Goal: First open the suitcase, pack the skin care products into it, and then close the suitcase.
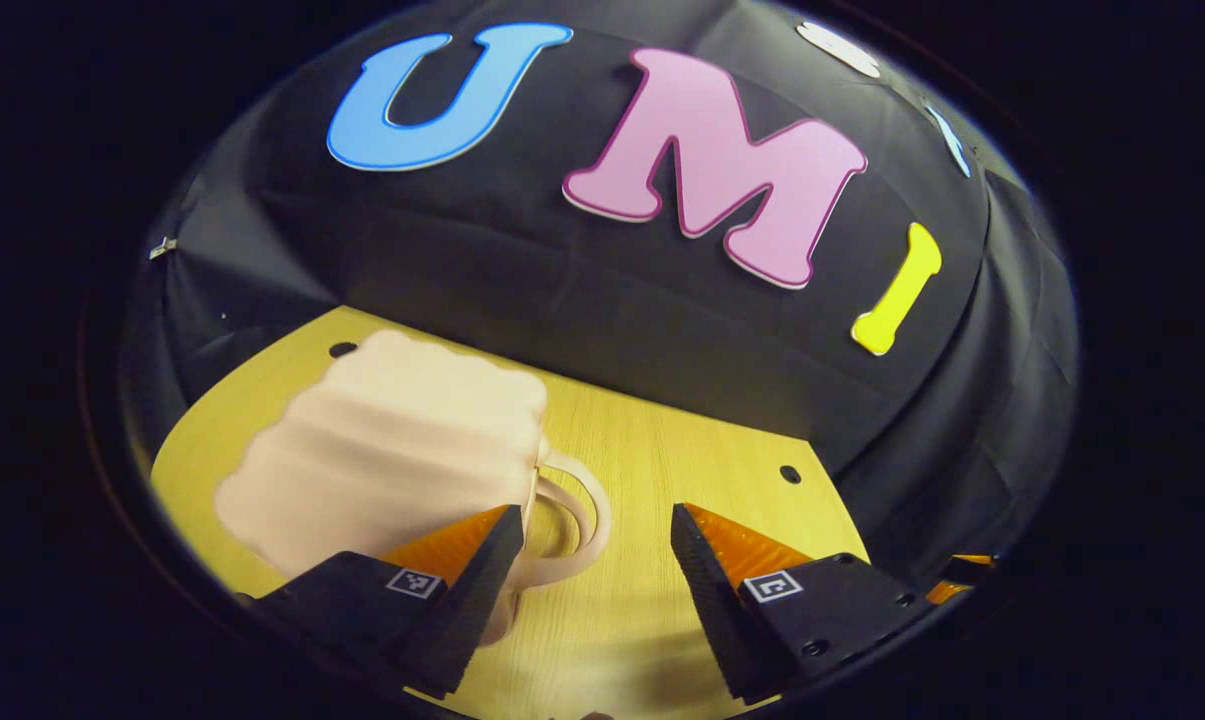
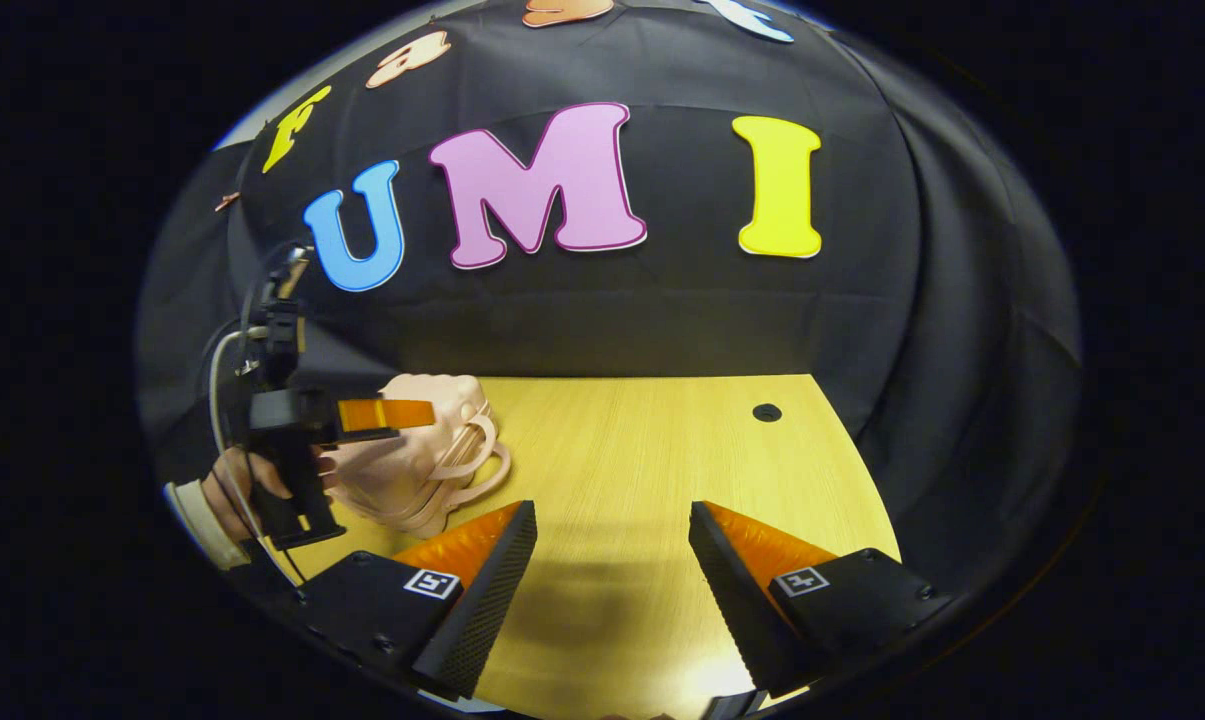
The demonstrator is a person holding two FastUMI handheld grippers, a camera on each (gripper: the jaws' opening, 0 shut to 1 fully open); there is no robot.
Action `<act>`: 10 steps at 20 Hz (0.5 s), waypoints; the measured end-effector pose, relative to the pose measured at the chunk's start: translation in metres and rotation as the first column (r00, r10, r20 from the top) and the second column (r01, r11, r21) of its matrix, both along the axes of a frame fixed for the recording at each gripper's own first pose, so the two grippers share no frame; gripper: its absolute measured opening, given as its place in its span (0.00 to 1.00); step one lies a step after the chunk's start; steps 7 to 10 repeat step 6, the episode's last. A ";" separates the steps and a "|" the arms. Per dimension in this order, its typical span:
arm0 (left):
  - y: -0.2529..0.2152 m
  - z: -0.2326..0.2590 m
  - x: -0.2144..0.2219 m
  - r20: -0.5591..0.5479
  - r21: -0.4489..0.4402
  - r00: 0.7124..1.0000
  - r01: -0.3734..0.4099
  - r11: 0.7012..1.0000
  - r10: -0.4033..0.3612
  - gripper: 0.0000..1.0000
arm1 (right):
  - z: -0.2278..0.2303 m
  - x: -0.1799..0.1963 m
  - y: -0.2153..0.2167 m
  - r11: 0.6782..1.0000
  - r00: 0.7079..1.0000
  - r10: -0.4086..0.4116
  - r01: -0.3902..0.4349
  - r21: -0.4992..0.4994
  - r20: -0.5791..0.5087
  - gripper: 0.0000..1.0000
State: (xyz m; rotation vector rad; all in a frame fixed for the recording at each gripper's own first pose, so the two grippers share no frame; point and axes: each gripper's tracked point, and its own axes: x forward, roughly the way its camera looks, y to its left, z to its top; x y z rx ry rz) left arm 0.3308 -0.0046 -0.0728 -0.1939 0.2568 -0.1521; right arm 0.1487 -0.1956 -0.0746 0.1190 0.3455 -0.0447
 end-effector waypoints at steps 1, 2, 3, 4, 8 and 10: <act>0.007 0.020 -0.014 0.063 0.006 0.998 0.002 1.000 -0.002 0.87 | 0.007 -0.002 0.004 1.000 1.000 -0.015 0.015 0.008 0.018 0.98; 0.015 0.041 -0.029 0.125 0.015 0.992 0.001 1.000 -0.003 0.94 | 0.015 -0.004 0.008 0.999 0.999 -0.031 0.030 0.009 0.036 0.98; 0.023 0.059 -0.045 0.175 0.035 0.985 0.001 0.999 -0.007 0.94 | 0.023 -0.006 0.011 0.999 0.997 -0.044 0.044 0.004 0.059 0.97; 0.032 0.074 -0.062 0.216 0.063 0.976 -0.005 0.998 -0.009 0.94 | 0.031 -0.008 0.016 0.998 0.995 -0.054 0.055 -0.001 0.081 0.97; 0.045 0.096 -0.091 0.268 0.113 0.963 -0.015 0.994 -0.016 0.96 | 0.047 -0.013 0.029 0.998 0.991 -0.064 0.065 -0.001 0.120 0.97; 0.045 0.096 -0.091 0.268 0.113 0.963 -0.015 0.994 -0.016 0.96 | 0.047 -0.013 0.029 0.998 0.991 -0.064 0.065 -0.001 0.120 0.97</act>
